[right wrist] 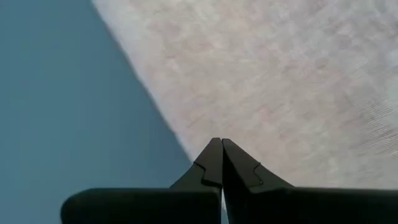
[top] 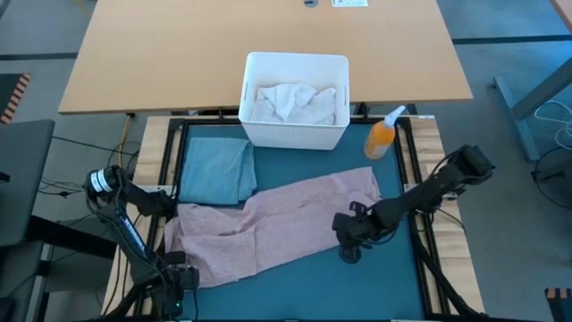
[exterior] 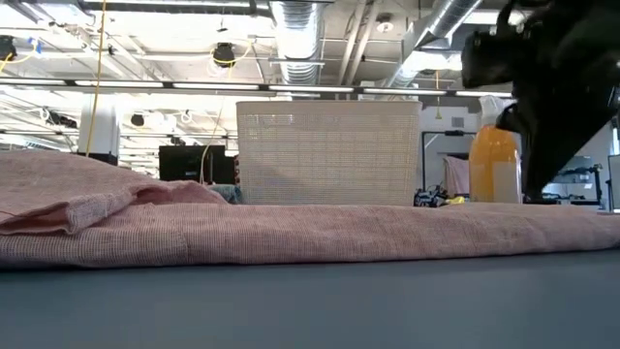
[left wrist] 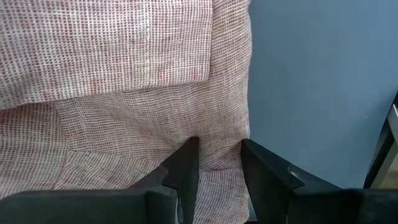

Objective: Fold Laundry from Bin
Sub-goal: Fold the pink shirt

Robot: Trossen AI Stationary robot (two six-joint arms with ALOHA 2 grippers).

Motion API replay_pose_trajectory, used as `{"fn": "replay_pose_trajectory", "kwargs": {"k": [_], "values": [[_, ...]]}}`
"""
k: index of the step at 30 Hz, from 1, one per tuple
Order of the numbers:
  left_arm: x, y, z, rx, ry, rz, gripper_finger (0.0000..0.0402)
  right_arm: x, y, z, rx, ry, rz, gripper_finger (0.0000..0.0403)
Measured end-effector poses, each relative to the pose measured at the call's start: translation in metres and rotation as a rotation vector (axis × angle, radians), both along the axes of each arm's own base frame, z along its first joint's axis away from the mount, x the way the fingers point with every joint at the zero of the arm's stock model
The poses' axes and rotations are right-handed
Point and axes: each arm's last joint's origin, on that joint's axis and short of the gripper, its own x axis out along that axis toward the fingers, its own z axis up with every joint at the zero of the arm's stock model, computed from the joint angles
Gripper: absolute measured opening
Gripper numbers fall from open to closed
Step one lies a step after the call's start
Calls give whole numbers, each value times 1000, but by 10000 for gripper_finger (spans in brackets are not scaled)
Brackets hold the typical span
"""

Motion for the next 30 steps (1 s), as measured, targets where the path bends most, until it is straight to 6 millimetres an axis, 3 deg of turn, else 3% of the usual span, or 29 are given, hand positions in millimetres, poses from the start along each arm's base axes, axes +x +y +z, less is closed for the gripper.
{"fn": "replay_pose_trajectory", "kwargs": {"k": [9, 14, 21, 27, 30], "values": [[0, 0, 0, -3, 11, 0, 112, -24, -11, -43, 17, 78, -103, 20], [-2, -1, 0, -15, 41, 8, 112, -33, -11, -53, 83, 118, -145, 20], [-2, -1, 0, -16, 43, 6, 112, -31, -4, -47, 182, 175, -77, 20], [-3, -1, 0, -32, 79, -16, 112, -22, -12, -17, 72, 134, -76, 20], [-3, -1, 0, -38, 95, -17, 112, -32, -12, -6, 52, 155, -101, 20]]}}
